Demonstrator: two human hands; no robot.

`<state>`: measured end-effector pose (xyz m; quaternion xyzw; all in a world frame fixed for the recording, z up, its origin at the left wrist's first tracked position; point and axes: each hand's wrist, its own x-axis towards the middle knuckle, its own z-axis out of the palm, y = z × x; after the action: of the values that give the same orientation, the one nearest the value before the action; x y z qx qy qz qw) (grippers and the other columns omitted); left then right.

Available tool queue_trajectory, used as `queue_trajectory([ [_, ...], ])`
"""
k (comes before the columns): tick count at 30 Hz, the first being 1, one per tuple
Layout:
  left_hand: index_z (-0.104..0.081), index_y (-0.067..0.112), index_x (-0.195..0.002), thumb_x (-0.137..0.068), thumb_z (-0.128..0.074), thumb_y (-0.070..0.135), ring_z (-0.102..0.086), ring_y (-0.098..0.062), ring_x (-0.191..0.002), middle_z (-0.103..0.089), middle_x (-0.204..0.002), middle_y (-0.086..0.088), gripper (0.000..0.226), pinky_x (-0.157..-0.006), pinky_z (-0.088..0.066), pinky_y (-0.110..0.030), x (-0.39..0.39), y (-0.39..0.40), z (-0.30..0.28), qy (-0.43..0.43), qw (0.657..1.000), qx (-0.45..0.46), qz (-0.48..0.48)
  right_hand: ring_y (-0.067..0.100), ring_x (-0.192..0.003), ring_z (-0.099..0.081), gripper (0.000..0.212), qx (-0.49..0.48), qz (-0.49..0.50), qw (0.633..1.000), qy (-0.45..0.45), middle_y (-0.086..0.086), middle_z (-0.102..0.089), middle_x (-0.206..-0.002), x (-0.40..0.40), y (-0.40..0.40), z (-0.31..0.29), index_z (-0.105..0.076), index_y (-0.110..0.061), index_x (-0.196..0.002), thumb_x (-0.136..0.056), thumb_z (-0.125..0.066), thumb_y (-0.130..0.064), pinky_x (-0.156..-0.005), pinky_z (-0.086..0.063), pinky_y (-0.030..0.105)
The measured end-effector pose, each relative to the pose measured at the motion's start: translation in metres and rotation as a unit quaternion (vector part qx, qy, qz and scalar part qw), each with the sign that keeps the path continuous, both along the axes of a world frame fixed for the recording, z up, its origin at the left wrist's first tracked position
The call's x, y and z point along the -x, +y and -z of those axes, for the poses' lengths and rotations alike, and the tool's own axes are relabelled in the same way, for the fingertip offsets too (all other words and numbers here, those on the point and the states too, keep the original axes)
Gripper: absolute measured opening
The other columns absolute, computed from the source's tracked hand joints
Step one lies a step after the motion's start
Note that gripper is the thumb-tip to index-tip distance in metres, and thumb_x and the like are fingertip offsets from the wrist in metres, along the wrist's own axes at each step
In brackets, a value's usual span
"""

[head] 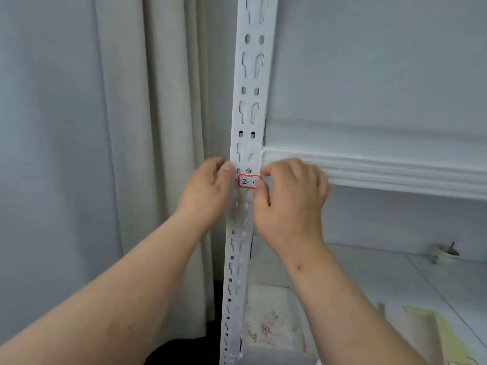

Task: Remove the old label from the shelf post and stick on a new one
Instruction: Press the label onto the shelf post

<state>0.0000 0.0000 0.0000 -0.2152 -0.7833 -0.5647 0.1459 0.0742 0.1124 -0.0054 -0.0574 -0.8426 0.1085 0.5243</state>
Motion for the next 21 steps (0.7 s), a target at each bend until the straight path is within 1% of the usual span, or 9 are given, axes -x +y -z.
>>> queue_trajectory([
  [2,-0.061,0.021,-0.123,-0.104,-0.046,0.032,-0.058,-0.007,-0.088,-0.066,-0.101,0.012,0.027,-0.066,-0.038,-0.004,-0.004,0.001,0.005,0.004,1.000,-0.011,0.001,0.020,-0.089,-0.058,0.010,0.053,-0.013,0.998,-0.021,-0.008,-0.063,-0.088,0.001,-0.002,0.007,-0.062,-0.024,-0.085,-0.083,-0.053,-0.028,-0.094,-0.028,0.037],
  [3,-0.063,0.022,-0.119,-0.103,-0.048,0.030,-0.058,-0.002,-0.084,-0.066,-0.096,0.015,0.022,-0.064,-0.038,-0.002,-0.006,0.000,0.010,0.004,1.000,-0.013,0.002,0.016,-0.089,-0.058,0.008,0.082,-0.021,0.996,-0.038,-0.010,-0.062,-0.088,0.004,-0.001,0.013,-0.060,-0.027,-0.085,-0.086,-0.053,-0.029,-0.094,-0.027,0.036],
  [5,-0.064,0.024,-0.117,-0.101,-0.053,0.028,-0.059,0.006,-0.088,-0.067,-0.096,0.018,0.020,-0.067,-0.039,-0.004,-0.006,0.001,0.020,-0.013,0.999,-0.028,0.011,0.011,-0.085,-0.056,0.005,0.156,-0.031,0.985,-0.072,-0.012,-0.060,-0.087,0.009,0.001,0.021,-0.056,-0.029,-0.085,-0.090,-0.054,-0.030,-0.096,-0.032,0.036],
  [8,-0.065,0.024,-0.116,-0.100,-0.055,0.025,-0.062,0.007,-0.092,-0.070,-0.100,0.018,0.019,-0.068,-0.042,-0.005,-0.003,-0.001,0.027,-0.024,0.998,-0.057,0.015,0.010,-0.083,-0.059,0.007,0.277,-0.077,0.955,-0.068,-0.013,-0.062,-0.089,0.019,0.002,0.030,-0.057,-0.029,-0.092,-0.089,-0.059,-0.034,-0.095,-0.044,0.043],
  [12,-0.059,0.032,-0.112,-0.101,-0.053,0.025,-0.059,0.020,-0.083,-0.067,-0.101,0.025,0.014,-0.068,-0.041,0.001,-0.001,0.003,0.031,-0.043,0.995,-0.073,0.057,0.011,-0.084,-0.065,0.011,0.336,-0.113,0.934,-0.036,-0.010,-0.068,-0.089,0.028,-0.004,0.036,-0.064,-0.028,-0.092,-0.085,-0.062,-0.037,-0.086,-0.051,0.042],
  [14,-0.054,0.034,-0.112,-0.102,-0.051,0.027,-0.062,0.012,-0.097,-0.068,-0.109,0.021,0.013,-0.080,-0.044,-0.010,0.002,0.007,0.032,-0.055,0.992,-0.084,0.081,0.009,-0.081,-0.065,0.005,0.353,-0.122,0.927,-0.009,-0.009,-0.069,-0.087,0.029,-0.006,0.036,-0.065,-0.029,-0.088,-0.086,-0.065,-0.033,-0.082,-0.053,0.039],
  [16,-0.052,0.034,-0.115,-0.102,-0.052,0.028,-0.065,-0.002,-0.103,-0.069,-0.114,0.015,0.014,-0.084,-0.047,-0.021,0.004,0.010,0.035,-0.058,0.991,-0.090,0.084,0.009,-0.079,-0.064,0.006,0.366,-0.124,0.922,0.019,-0.008,-0.068,-0.086,0.029,-0.008,0.034,-0.063,-0.031,-0.081,-0.085,-0.066,-0.029,-0.080,-0.054,0.037],
  [18,-0.051,0.035,-0.117,-0.102,-0.052,0.027,-0.067,-0.007,-0.100,-0.070,-0.111,0.013,0.017,-0.084,-0.051,-0.025,0.005,0.011,0.037,-0.055,0.991,-0.088,0.083,0.009,-0.079,-0.064,0.014,0.376,-0.126,0.917,0.034,-0.007,-0.068,-0.086,0.030,-0.010,0.030,-0.060,-0.034,-0.076,-0.085,-0.067,-0.025,-0.079,-0.053,0.033],
  [21,-0.050,0.037,-0.117,-0.102,-0.051,0.025,-0.068,-0.006,-0.084,-0.071,-0.102,0.013,0.019,-0.078,-0.052,-0.025,0.003,0.010,0.037,-0.058,0.992,-0.081,0.080,0.011,-0.078,-0.064,0.016,0.384,-0.121,0.914,0.046,-0.005,-0.068,-0.086,0.032,-0.012,0.027,-0.059,-0.032,-0.074,-0.084,-0.067,-0.023,-0.077,-0.052,0.030],
])
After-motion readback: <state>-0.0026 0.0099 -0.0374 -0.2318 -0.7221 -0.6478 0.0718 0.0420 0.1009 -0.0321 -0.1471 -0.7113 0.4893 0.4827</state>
